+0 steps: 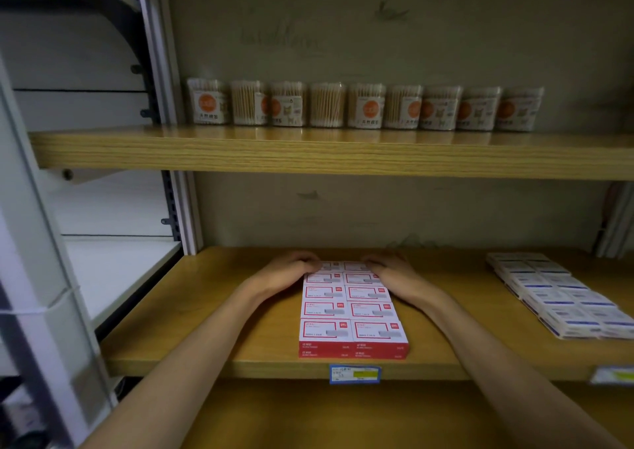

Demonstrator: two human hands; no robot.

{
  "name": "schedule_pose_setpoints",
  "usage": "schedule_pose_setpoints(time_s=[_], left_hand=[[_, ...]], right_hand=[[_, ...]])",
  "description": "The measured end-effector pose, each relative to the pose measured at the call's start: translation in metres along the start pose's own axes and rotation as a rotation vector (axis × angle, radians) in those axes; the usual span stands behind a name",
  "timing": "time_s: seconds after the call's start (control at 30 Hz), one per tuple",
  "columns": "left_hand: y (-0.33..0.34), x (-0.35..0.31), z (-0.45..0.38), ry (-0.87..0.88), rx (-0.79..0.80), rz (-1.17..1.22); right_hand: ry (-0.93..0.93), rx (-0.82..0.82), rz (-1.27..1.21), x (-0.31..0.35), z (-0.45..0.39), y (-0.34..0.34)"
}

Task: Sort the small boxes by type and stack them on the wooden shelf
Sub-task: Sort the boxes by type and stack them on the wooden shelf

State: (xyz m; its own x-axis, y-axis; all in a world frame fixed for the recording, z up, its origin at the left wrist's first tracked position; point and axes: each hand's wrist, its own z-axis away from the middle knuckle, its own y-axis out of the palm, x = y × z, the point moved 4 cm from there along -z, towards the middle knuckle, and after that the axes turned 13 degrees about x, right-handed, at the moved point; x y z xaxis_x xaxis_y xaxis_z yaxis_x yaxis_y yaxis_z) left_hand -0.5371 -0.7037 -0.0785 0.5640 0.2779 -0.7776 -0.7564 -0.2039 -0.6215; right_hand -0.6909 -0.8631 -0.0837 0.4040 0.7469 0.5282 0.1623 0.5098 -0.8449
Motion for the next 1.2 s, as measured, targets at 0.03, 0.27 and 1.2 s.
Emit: schedule_pose_setpoints(time_s=[0.03,0.27,1.2], left_hand=[[0.0,-0.001,0.001,-0.012,-0.001,0.006],[0.012,-0.008,0.009,-0.066,-0.037,0.016],[0.042,-0.026,0.089,-0.183,0.019,-0.169]], right_hand=[[0.003,0.0,0.005,0.001,0.001,0.0],[-0.008,-0.019,-0.059,0.004,0.006,0.002],[0.205,0.104,-0.027,0.022,0.092,0.025]])
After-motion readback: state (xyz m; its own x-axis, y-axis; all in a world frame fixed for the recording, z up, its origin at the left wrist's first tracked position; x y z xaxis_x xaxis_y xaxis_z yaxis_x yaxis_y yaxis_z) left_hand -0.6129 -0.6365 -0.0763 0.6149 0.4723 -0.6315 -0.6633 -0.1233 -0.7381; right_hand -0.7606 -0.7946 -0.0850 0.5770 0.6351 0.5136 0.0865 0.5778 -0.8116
